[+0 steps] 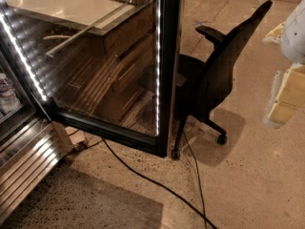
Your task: Close right fridge door
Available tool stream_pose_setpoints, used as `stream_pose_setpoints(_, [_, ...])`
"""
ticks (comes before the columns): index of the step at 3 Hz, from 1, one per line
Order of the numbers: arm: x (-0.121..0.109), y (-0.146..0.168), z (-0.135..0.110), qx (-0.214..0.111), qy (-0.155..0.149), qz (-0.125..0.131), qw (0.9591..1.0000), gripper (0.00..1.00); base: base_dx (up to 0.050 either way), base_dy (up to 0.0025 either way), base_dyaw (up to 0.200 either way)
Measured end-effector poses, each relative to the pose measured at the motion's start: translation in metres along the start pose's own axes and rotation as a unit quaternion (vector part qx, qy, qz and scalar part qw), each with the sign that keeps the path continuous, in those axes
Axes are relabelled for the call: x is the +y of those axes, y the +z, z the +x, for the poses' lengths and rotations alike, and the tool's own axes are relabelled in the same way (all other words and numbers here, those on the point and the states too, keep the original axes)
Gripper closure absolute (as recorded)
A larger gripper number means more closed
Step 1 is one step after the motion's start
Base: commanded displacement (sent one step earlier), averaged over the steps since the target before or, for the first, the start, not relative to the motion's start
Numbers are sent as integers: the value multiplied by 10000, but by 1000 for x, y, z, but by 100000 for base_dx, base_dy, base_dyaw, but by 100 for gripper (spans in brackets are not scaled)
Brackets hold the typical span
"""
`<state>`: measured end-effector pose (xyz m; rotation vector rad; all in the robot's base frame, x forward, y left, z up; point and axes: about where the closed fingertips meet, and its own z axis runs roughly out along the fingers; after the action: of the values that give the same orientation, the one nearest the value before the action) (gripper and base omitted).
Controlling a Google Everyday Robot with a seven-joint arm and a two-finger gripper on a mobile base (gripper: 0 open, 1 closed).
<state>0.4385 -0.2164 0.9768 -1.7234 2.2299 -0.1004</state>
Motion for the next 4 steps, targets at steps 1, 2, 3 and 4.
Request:
stream_pose_setpoints(1, [-12,-5,-2,-21,45,43,10000,0,0,0,0])
stream_pose_setpoints(2, [-41,-5,-1,-11,200,-94,9998,0,0,0,0])
stream_pose_setpoints(3, [-84,-10,-7,-192,367,-127,9991,0,0,0,0])
stream_pose_setpoints(4, [-105,-34,-14,-412,382,309,9979,0,0,0,0])
